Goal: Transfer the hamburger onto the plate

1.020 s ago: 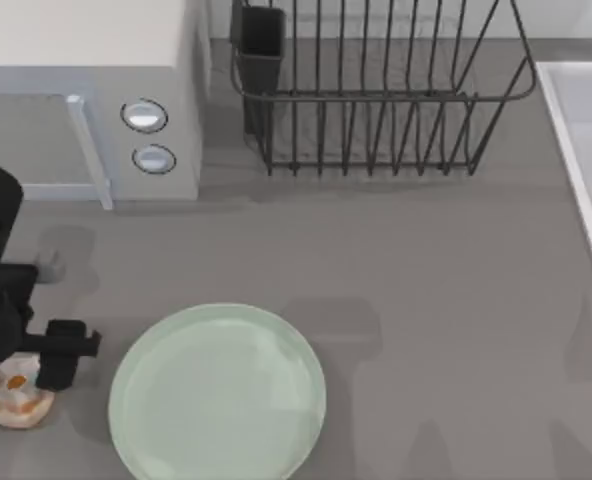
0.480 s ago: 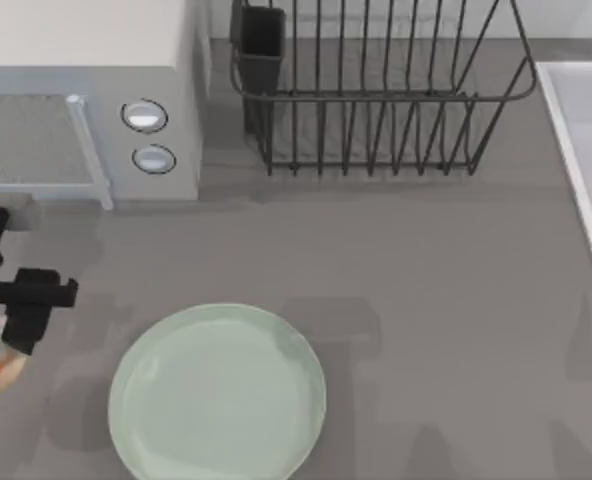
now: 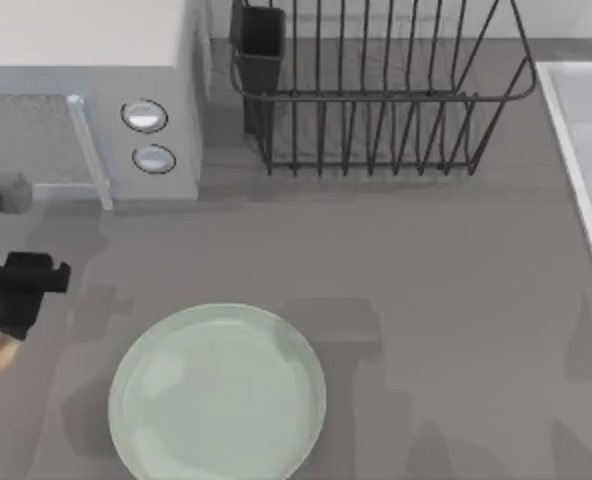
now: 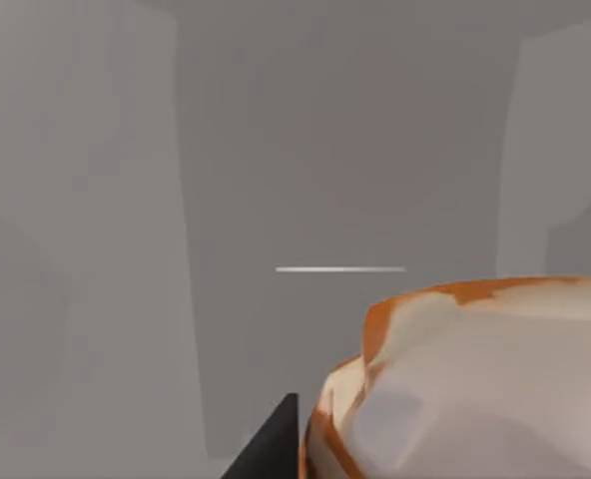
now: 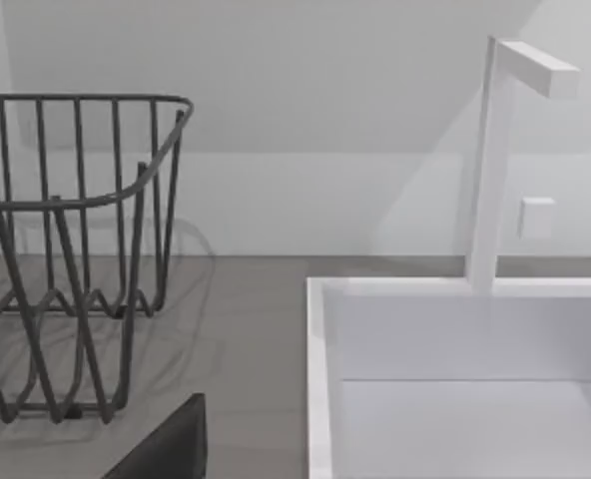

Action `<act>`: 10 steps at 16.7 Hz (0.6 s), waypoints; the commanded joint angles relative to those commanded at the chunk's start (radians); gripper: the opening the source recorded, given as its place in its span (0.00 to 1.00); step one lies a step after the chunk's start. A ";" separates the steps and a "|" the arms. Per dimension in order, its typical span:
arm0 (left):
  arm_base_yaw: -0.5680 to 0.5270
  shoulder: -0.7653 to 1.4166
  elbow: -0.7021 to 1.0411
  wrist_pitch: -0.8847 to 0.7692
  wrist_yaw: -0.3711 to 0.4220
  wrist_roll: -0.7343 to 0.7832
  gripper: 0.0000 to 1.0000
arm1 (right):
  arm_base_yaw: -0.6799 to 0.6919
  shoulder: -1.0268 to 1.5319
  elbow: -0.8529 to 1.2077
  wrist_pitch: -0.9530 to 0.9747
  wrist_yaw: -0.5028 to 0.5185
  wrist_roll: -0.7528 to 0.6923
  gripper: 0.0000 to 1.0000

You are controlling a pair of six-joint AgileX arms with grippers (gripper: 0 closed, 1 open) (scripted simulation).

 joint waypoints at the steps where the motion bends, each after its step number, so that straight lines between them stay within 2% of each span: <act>1: -0.011 0.005 0.005 0.000 0.000 0.011 0.00 | 0.000 0.000 0.000 0.000 0.000 0.000 1.00; 5: -0.134 0.059 0.051 0.005 0.005 0.163 0.00 | 0.000 0.000 0.000 0.000 0.000 0.000 1.00; 10: -0.385 0.161 0.106 0.015 0.020 0.539 0.00 | 0.000 0.000 0.000 0.000 0.000 0.000 1.00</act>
